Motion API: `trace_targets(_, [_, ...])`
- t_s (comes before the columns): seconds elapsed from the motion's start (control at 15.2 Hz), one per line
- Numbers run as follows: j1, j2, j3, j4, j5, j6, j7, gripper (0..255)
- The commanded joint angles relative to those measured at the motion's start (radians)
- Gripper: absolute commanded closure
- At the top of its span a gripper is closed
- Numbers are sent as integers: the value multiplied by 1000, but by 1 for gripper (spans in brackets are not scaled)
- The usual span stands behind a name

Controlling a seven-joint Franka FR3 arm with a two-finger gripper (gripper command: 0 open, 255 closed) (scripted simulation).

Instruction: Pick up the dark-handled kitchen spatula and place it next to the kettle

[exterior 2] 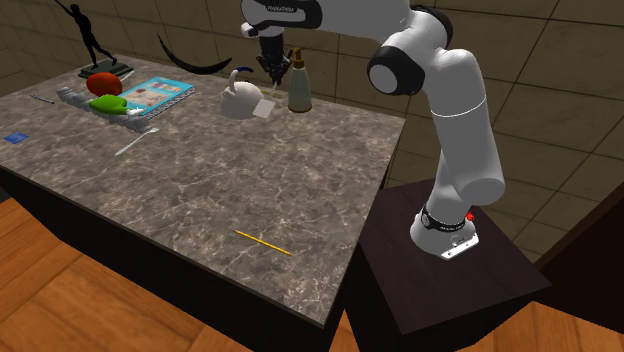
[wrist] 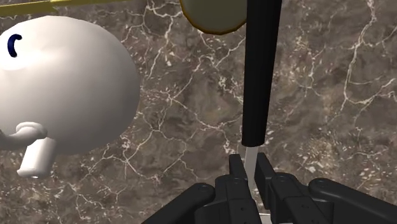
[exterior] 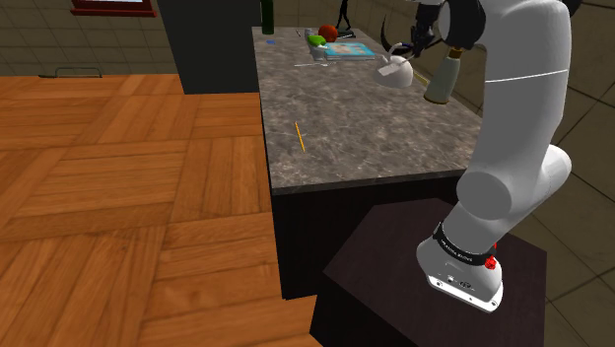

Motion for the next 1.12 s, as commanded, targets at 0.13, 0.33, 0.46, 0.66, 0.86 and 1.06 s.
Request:
trace_targets(0.13, [16,-8,0,-67,-3,58,0,255])
trace_targets(0.33, [24,-9,1,-110,-2,99,-1,255])
trace_targets(0.46, [28,-8,3,-136,-1,125,-2,255])
trace_targets(0.66, [33,-4,5,-173,2,164,-4,255])
trace_targets(0.86, [37,1,8,-206,7,201,-7,255])
trace_targets(1.06, [39,9,12,-237,13,237,-10,255])
